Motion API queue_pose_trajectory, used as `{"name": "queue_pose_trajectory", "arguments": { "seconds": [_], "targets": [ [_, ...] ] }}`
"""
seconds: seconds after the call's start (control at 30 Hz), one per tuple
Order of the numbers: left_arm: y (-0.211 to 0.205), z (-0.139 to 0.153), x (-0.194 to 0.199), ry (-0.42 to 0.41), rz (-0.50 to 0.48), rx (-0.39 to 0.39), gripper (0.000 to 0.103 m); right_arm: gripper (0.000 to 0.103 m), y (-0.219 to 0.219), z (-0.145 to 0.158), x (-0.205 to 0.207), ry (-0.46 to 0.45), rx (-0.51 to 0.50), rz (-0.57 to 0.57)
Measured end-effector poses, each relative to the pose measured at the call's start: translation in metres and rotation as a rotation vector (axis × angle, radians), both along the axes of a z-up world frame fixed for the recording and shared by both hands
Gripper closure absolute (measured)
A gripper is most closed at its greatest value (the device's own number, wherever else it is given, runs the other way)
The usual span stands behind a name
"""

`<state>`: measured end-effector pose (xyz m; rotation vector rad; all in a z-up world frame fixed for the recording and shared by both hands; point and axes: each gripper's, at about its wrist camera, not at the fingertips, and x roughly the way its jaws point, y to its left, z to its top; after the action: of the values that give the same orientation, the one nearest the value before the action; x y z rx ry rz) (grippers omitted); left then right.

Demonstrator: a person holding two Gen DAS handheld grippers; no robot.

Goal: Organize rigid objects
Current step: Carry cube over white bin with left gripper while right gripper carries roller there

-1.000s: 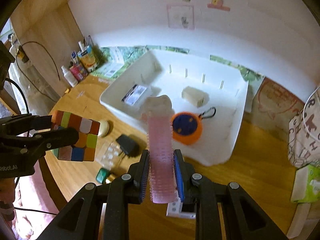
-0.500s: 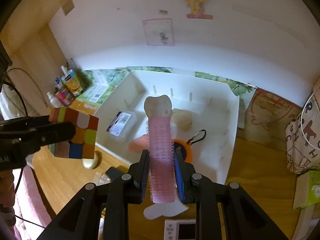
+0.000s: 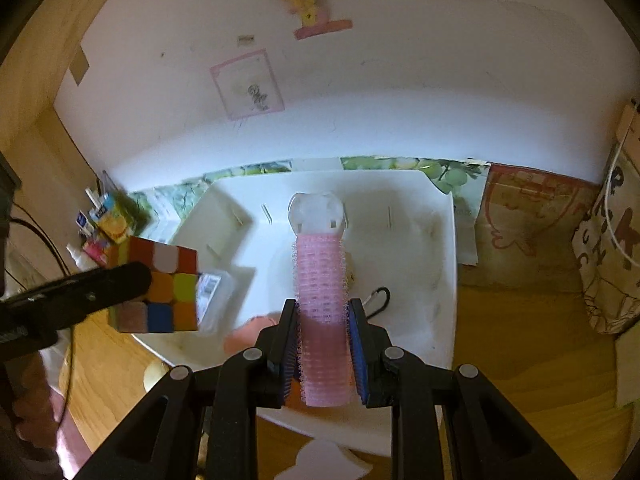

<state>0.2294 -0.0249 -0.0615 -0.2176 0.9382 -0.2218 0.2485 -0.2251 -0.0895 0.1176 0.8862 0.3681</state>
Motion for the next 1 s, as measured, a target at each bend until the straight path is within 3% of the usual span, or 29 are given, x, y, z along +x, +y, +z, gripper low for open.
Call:
{"name": "queue_pose_trajectory", "arguments": {
  "seconds": [0.4,0.6,0.77,0.8,0.87,1.0],
  "targets": [
    [-0.005,-0.019,0.019,-0.048,0.043,-0.031,0.040,0.077,-0.001,-0.013,0.009,-0.036,0.049,0.002],
    [-0.009,-0.022,0.022,-0.039,0.051,0.007,0.040,0.076,-0.003,-0.016,0.011,-0.032,0.050,-0.004],
    [-0.009,-0.025,0.022,-0.003,0.053,0.005,0.037,0.057,-0.006,-0.012,0.010,-0.029,0.055,-0.019],
    [-0.009,-0.024,0.020,-0.009,0.055,-0.003,0.031,0.054,-0.007,-0.011,0.009,-0.031,0.058,-0.021],
    [-0.009,-0.016,0.015,-0.046,0.063,0.002,0.024,0.049,-0.009,-0.008,0.006,-0.038,0.062,-0.031],
    [-0.010,0.002,0.004,-0.120,0.067,0.045,0.024,0.042,-0.015,0.000,-0.001,-0.052,0.077,-0.049]
  ]
}}
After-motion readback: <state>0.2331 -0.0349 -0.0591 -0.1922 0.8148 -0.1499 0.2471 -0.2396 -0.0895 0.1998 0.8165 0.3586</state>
